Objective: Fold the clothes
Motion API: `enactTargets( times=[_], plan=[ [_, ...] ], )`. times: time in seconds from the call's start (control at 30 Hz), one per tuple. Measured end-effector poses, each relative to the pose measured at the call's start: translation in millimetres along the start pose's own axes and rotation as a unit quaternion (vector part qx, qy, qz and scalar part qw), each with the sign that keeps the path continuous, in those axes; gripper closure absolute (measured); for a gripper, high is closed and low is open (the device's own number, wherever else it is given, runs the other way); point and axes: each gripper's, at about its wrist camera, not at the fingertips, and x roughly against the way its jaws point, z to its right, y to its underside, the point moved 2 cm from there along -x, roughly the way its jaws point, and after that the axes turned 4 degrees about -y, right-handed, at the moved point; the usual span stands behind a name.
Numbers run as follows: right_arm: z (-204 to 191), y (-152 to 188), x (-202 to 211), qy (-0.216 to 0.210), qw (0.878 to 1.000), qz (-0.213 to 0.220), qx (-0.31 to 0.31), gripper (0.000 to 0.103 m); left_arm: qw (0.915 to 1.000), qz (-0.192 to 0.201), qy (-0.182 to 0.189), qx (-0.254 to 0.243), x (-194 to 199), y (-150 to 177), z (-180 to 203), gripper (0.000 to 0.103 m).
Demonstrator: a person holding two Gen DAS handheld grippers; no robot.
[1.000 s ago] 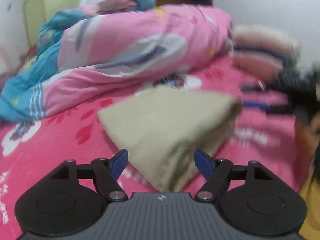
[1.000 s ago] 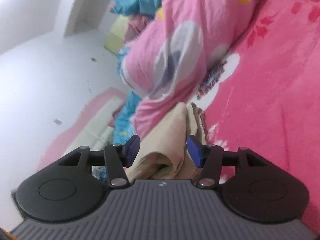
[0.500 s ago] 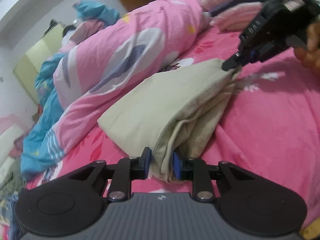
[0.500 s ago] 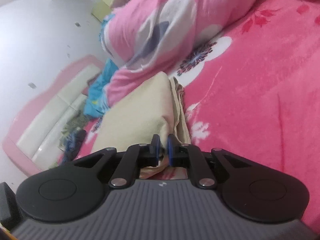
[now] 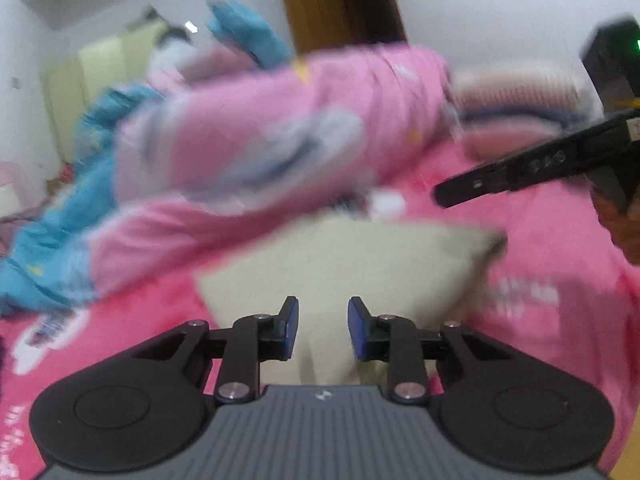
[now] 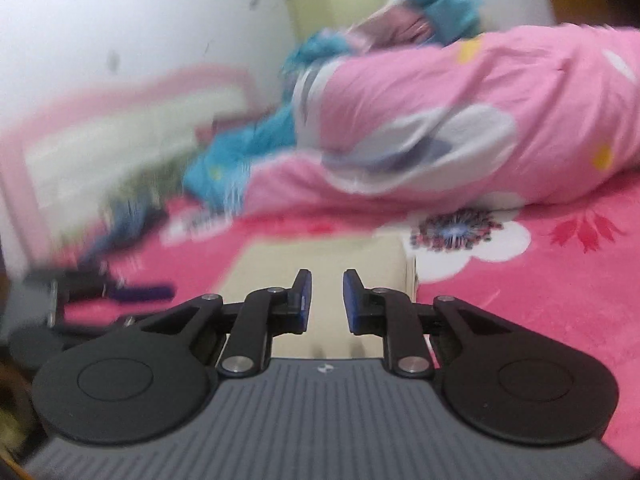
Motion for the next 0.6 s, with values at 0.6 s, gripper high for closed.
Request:
enactTargets(
  times=[0.6],
  plan=[
    [51,-15,-124,0.05,0.983,-0.154,0.081,0.087,0.9977,0.009,0.007,0.067,-10,25,8,0.079]
  ],
)
